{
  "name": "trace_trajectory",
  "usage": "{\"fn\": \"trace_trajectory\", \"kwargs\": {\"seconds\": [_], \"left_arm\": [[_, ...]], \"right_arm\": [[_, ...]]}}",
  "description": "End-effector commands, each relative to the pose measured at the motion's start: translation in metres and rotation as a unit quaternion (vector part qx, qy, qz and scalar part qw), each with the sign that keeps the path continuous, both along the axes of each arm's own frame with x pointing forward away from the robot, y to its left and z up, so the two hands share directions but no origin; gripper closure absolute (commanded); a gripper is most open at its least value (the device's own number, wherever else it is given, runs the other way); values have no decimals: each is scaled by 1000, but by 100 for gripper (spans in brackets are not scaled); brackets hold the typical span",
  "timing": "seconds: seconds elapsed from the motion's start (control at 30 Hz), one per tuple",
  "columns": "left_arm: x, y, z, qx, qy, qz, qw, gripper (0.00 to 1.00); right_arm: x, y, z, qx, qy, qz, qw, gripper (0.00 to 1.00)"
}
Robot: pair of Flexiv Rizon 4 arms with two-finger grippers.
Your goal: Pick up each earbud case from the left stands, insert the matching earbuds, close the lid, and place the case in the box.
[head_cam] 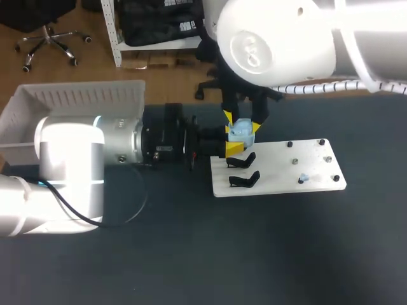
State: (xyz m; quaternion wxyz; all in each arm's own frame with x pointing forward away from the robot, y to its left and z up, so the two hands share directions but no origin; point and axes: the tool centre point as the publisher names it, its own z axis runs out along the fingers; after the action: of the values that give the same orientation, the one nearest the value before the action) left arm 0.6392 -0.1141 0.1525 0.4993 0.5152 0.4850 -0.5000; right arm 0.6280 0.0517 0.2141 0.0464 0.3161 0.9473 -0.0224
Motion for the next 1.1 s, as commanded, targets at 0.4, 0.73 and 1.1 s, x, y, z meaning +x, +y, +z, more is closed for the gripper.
{"fn": "trace_trajectory", "kwargs": {"seconds": [0.4,0.73,1.1], "left_arm": [[-1,0,-1,-2,-2,3,1000,100],[-1,0,-1,-2,-2,3,1000,100],[-1,0,-1,-2,-2,3,1000,100]], "right_arm": [[-41,-92,10,110,-131,124,977,34],[-50,-123,-24,139,-109,208,962,50],[-42,-124,-85,128,-75,255,955,47]]}}
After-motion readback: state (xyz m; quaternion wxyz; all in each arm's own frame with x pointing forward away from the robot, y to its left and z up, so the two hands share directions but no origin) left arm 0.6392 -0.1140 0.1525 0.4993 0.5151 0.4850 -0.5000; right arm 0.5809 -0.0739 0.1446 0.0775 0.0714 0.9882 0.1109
